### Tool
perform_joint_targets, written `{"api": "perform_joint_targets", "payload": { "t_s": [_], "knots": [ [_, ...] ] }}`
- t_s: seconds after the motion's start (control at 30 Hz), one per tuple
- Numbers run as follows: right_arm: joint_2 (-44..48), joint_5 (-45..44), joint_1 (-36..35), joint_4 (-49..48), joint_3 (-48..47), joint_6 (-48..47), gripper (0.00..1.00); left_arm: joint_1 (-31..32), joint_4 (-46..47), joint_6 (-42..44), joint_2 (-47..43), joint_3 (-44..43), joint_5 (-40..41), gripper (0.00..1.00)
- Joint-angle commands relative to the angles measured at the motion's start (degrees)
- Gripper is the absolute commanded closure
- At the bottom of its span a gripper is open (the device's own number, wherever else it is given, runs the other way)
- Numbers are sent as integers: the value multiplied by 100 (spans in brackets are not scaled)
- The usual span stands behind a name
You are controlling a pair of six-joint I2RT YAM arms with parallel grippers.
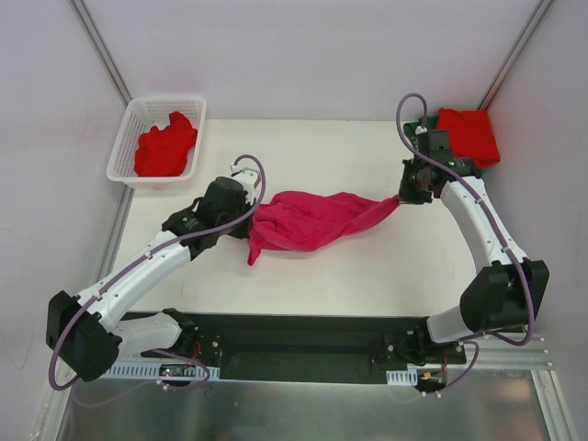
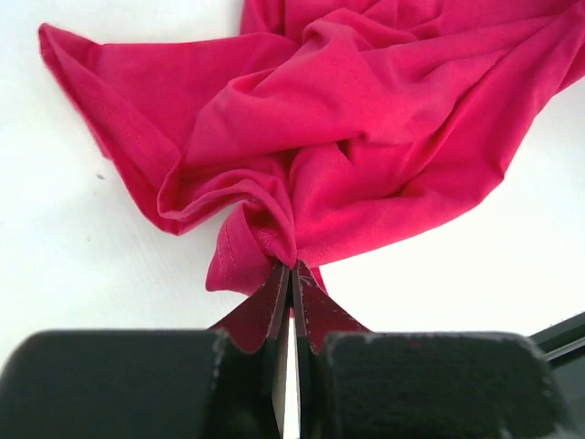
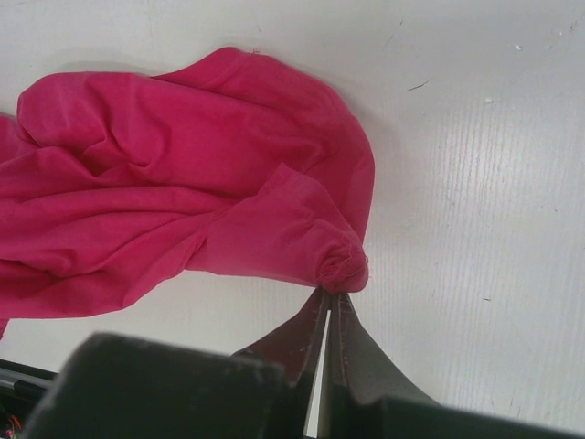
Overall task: Fold and stack the t-shirts
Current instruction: Flatten out the tshirt
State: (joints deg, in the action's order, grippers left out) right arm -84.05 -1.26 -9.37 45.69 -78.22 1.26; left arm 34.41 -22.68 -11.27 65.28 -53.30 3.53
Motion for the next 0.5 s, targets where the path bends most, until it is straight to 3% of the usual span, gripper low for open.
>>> {"api": "perform_joint_targets", "payload": {
  "t_s": [0.0,0.47],
  "knots": [
    [64,-76,-48,-25,-256,15,99,-137,-588,291,-225,-435,297,100],
    [99,-129,-65,-52,-264,15,99,-1007,-949,757,-306,-1077,359,100]
  ]
}}
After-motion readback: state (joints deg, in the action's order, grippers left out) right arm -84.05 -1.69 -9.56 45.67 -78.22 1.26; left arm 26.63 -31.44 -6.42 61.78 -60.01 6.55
